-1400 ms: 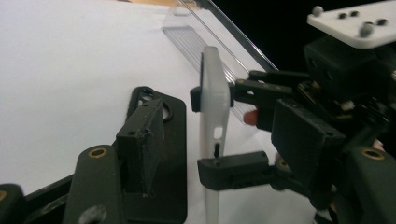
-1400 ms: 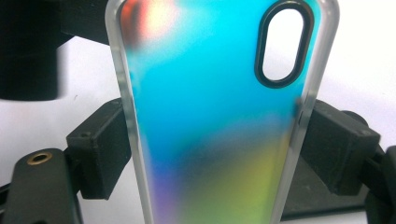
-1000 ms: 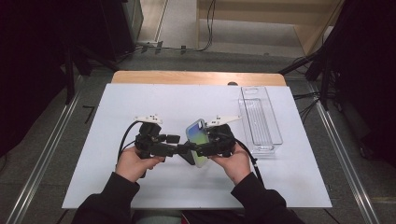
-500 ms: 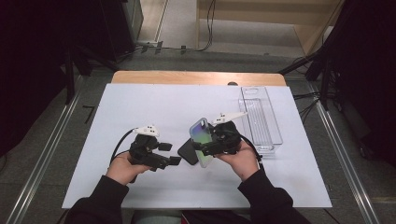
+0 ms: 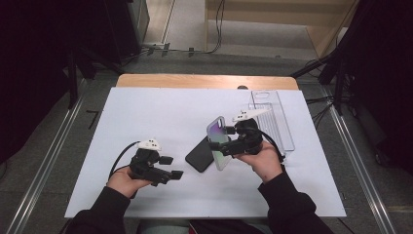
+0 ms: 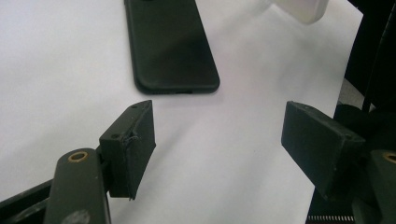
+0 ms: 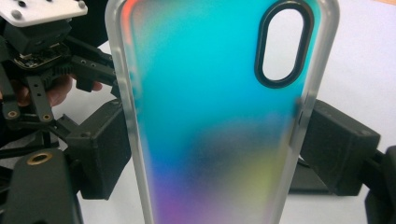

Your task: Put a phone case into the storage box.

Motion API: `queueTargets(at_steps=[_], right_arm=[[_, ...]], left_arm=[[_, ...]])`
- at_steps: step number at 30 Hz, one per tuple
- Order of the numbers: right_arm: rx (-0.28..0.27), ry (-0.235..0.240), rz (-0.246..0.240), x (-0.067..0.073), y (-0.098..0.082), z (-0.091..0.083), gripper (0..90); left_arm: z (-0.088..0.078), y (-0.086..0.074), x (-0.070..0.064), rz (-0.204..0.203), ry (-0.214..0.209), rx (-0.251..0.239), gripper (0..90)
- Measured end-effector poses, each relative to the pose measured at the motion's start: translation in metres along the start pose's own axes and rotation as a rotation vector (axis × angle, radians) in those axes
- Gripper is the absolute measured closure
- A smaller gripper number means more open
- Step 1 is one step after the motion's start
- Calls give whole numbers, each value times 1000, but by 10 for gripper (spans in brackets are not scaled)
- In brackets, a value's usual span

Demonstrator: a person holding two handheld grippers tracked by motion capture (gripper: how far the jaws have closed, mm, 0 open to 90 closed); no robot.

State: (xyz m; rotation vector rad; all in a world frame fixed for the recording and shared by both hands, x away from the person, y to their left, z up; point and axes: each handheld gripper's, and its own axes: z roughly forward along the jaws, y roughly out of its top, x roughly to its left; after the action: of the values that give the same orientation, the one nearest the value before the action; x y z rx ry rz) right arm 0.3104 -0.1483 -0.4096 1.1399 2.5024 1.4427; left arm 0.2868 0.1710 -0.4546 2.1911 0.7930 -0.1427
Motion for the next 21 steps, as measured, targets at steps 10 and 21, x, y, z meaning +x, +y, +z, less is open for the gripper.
queueTargets(at_steps=[10,21], right_arm=[[-12,-6,-5,-10,9,-19,147],[-67,-86,9,-22,17,-32,147]], left_arm=[[-7,-12,2,-23,21,1,262],[-15,-21,4,-80,47,-24,263]])
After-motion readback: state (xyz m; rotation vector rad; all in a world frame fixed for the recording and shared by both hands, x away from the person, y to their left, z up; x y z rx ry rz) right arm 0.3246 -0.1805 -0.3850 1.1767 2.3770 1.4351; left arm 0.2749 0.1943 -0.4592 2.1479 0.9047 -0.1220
